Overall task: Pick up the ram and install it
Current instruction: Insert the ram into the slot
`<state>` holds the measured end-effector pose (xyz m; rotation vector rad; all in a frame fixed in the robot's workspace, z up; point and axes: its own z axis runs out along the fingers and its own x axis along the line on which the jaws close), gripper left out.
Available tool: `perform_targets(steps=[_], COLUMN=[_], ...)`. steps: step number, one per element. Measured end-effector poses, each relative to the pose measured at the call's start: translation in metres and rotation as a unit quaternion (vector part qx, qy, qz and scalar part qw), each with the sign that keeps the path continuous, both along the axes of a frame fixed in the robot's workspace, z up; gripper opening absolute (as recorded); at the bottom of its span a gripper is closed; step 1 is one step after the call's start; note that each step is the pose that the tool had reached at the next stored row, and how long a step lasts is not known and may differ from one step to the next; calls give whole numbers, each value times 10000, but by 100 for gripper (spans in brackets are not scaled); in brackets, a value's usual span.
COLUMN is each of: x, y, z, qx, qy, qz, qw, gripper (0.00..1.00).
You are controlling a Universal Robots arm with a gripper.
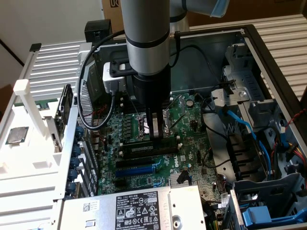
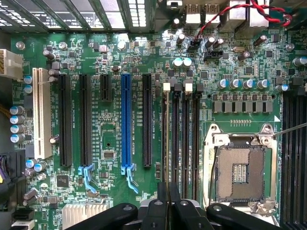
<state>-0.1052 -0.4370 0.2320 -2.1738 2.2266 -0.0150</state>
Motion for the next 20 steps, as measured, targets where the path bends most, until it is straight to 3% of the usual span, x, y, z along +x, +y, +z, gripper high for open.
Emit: perform_targets(steps=[5, 6, 13, 20], x=[-1, -1, -1, -26], y=[0, 0, 0, 0], z=[0, 0, 1, 94], qx=[-9, -8, -8, -9], qy=[1, 0, 0, -3], qz=[-1, -1, 0, 1], qw=[10000, 10000, 10000, 10000], gripper=[13, 20, 20, 20])
